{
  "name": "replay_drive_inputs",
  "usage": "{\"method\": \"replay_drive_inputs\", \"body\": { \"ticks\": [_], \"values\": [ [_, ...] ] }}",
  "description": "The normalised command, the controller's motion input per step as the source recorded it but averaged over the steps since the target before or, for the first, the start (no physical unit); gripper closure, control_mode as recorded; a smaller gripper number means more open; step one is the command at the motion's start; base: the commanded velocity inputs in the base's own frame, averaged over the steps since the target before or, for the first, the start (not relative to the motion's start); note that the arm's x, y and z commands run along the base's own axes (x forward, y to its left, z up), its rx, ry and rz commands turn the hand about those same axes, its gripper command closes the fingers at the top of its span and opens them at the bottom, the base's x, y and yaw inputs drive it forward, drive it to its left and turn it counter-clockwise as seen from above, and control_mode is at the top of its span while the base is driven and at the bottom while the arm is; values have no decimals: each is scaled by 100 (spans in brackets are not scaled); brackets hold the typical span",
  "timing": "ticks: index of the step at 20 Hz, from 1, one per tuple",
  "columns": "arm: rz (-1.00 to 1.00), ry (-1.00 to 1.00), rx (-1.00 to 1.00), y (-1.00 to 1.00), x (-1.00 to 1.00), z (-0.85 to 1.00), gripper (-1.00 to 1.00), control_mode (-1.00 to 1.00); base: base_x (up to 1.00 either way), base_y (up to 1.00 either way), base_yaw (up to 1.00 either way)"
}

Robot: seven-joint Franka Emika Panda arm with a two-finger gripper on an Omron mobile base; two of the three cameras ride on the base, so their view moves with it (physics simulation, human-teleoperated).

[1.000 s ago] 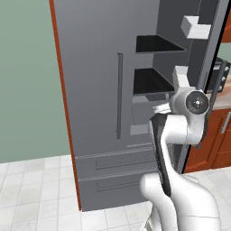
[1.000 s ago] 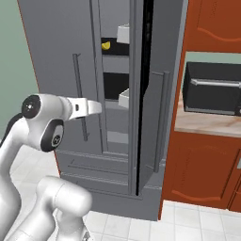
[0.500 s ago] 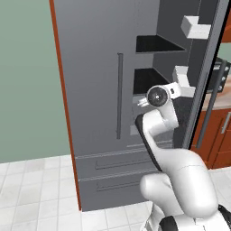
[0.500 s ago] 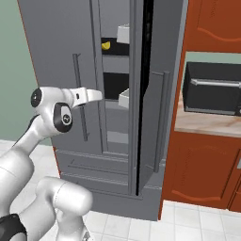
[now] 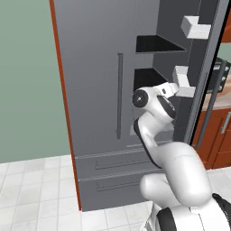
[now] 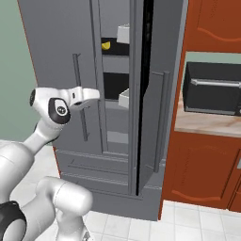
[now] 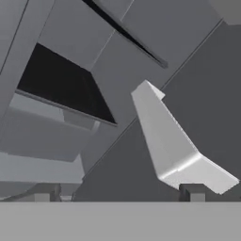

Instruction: There is a bowl on the dining counter. Grab a lemon wedge from the fridge and place it in the bowl. Then get the liquor bottle and glass cup from the cabinet and place them next to the bowl.

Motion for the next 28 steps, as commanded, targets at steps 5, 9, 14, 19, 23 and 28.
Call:
{"method": "replay_drive_inputs", "body": {
  "ticks": [5, 9, 14, 19, 23, 28],
  "values": [
    [-18, 8, -10, -34, 0, 1, -100, -100, 0, 0, 0],
    [-18, 6, -9, -37, 4, 9, -100, -100, 0, 0, 0],
    [-15, 5, -9, -27, 9, 4, -100, -100, 0, 0, 0],
    [-12, 0, -9, -35, 3, 0, -100, -100, 0, 0, 0],
    [-13, 0, -11, -56, -1, 0, -100, -100, 0, 0, 0],
    [-10, 0, -10, -56, 0, 0, -100, -100, 0, 0, 0]
  ]
}}
